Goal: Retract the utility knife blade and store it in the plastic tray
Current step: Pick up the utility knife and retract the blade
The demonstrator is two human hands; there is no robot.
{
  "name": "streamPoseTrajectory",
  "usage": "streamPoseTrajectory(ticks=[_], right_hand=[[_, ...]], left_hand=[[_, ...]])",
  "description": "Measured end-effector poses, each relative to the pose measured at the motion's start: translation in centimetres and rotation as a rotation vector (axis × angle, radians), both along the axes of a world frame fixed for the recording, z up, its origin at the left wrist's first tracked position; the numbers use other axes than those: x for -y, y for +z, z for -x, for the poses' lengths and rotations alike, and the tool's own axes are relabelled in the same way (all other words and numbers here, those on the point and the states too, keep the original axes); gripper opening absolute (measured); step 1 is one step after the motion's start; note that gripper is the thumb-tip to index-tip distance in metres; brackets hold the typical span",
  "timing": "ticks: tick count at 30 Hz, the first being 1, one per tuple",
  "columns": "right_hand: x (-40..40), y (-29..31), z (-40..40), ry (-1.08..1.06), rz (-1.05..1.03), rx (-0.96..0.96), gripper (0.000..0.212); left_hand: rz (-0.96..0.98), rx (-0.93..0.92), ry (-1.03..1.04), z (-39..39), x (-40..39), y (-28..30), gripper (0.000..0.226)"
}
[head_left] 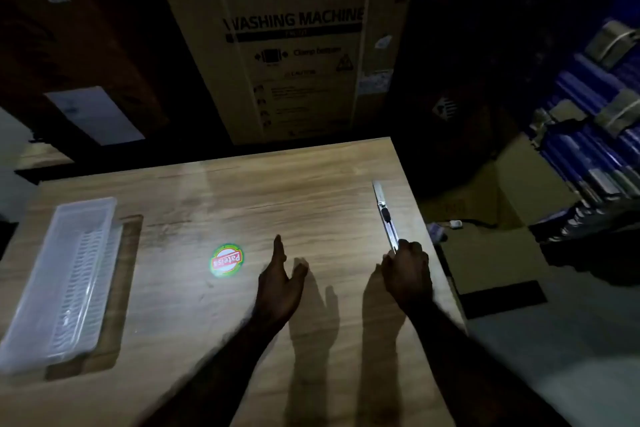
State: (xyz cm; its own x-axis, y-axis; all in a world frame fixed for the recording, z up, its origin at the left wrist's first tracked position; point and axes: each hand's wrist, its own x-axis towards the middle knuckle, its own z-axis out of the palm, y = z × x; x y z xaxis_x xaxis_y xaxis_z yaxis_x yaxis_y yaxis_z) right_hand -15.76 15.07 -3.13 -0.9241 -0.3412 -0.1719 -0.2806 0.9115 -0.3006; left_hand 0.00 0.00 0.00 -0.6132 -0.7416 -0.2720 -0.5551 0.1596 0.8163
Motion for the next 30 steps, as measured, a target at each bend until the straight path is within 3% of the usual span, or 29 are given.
streamPoseTrajectory(ticks=[7,11,16,21,26,28,30], right_hand=[[0.2,-0.8,1.4,-0.023,0.018,-0.058,0.012],[0.4,-0.7,2.0,-0.072,0.136,0.025,0.019],[0.6,-0.3,2.8,-0.154,0.221,0.238,0.026],[1.0,-0.1,3.1,-0.308,0.355,0.501,0.007],[1.0,2.0,1.7,-0.402,0.602,0.829,0.019],[1.4,3.4,0.7,-0.389,0.671,0.911,0.015],[2.0,4.9,-0.2,-0.341,0.737,0.977,0.010]], left_hand=[[-0.087,0.063,0.057,2.3,-1.0,-0.4,0.074],[-0.107,0.080,0.068,3.0,-1.5,-0.7,0.072],[-0.131,0.092,0.081,3.6,-1.8,-1.1,0.070],[-0.193,0.061,0.106,4.2,-2.0,-0.5,0.063],[-0.358,-0.034,0.207,5.4,-0.9,-0.2,0.034],[-0.425,-0.104,0.209,6.0,-0.8,1.0,0.014],[-0.475,-0.167,0.195,6.6,-0.5,2.5,0.012]])
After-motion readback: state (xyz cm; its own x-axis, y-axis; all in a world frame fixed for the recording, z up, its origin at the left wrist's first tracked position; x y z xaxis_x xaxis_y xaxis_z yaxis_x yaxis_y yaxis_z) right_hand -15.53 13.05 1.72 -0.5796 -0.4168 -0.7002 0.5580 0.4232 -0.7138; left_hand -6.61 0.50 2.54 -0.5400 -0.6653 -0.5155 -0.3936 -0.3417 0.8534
